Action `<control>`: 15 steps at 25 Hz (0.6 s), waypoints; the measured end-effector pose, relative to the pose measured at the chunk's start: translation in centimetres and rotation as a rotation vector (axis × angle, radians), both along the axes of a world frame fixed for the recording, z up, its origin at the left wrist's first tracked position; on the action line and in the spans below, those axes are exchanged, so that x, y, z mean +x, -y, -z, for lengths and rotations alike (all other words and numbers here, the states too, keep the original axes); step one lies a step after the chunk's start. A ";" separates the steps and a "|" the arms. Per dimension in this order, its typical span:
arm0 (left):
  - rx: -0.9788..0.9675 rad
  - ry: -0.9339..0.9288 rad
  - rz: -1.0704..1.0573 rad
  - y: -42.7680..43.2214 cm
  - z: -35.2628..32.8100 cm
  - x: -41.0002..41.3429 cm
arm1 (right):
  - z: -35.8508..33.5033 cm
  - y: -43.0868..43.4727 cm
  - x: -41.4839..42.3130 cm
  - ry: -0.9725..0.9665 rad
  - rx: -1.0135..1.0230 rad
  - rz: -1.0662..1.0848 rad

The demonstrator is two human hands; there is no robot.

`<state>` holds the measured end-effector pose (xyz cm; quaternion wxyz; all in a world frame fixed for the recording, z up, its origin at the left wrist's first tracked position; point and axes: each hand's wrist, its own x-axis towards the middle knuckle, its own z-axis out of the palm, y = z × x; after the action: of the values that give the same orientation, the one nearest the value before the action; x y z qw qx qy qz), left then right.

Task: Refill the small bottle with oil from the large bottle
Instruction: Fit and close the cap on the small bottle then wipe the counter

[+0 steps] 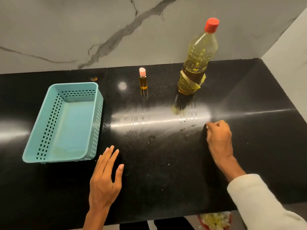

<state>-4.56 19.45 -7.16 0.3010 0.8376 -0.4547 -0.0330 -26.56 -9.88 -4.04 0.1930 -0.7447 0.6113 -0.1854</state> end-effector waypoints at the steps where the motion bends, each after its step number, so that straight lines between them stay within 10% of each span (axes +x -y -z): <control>1: -0.003 -0.020 -0.004 0.1 -0.1 0.0 | -0.2 -1.8 1.6 0.040 0.041 -0.018; 7: -0.017 -0.070 -0.008 0.0 -0.1 0.1 | 0.1 -17.8 10.6 0.133 0.077 -0.781; 15: 0.009 -0.099 -0.017 0.2 0.2 0.4 | -0.8 -4.0 1.1 -0.055 -0.082 0.058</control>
<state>-4.20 19.23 -7.37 0.3196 0.8402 -0.4319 -0.0740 -25.48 -5.92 -3.26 0.1400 -0.7388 0.6295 -0.1954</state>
